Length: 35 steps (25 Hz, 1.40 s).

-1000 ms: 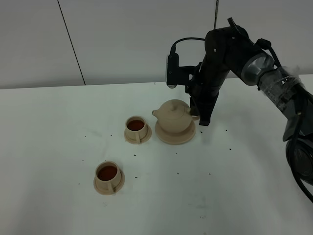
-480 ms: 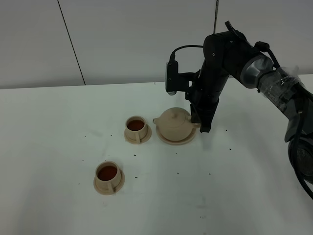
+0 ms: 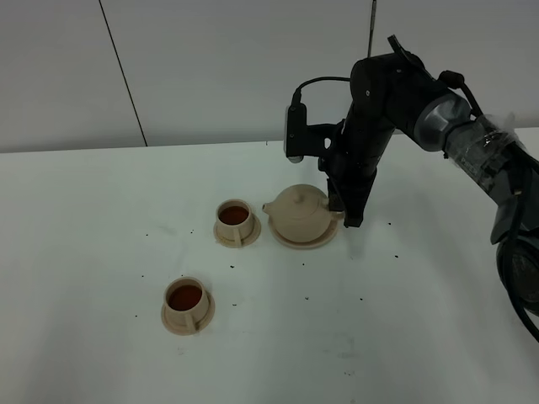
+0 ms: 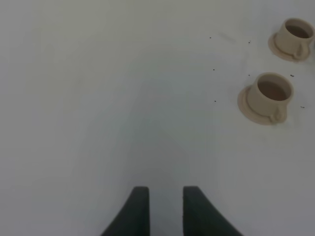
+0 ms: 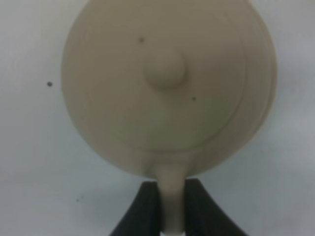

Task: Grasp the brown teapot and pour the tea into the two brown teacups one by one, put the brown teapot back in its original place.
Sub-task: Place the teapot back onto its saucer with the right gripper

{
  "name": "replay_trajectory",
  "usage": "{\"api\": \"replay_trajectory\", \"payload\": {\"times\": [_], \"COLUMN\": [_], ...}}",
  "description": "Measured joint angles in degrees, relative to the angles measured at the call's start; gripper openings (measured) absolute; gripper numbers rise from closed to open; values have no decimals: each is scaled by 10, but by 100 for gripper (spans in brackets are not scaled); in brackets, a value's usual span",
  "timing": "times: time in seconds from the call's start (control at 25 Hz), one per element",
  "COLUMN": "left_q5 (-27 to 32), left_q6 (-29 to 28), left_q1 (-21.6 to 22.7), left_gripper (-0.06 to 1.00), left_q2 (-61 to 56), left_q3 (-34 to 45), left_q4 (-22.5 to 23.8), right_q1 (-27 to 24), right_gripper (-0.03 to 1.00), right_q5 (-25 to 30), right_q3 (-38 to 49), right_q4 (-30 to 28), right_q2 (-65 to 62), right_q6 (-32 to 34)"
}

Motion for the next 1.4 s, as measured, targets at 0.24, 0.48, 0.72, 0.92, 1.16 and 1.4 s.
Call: {"api": "replay_trajectory", "payload": {"times": [0.24, 0.48, 0.72, 0.92, 1.16, 1.4], "left_q5": [0, 0, 0, 0, 0, 0], "left_q6": [0, 0, 0, 0, 0, 0], "left_q1": [0, 0, 0, 0, 0, 0], "left_gripper": [24, 24, 24, 24, 24, 24], "left_q2": [0, 0, 0, 0, 0, 0], "left_q3": [0, 0, 0, 0, 0, 0], "left_q4": [0, 0, 0, 0, 0, 0], "right_q1": [0, 0, 0, 0, 0, 0], "right_gripper": [10, 10, 10, 10, 10, 10], "right_q5": [-1, -20, -21, -19, -21, -30], "right_q3": [0, 0, 0, 0, 0, 0], "right_q4": [1, 5, 6, 7, 8, 8], "right_q2": [-5, -5, -4, 5, 9, 9], "right_q6": [0, -2, -2, -2, -2, -2]}}
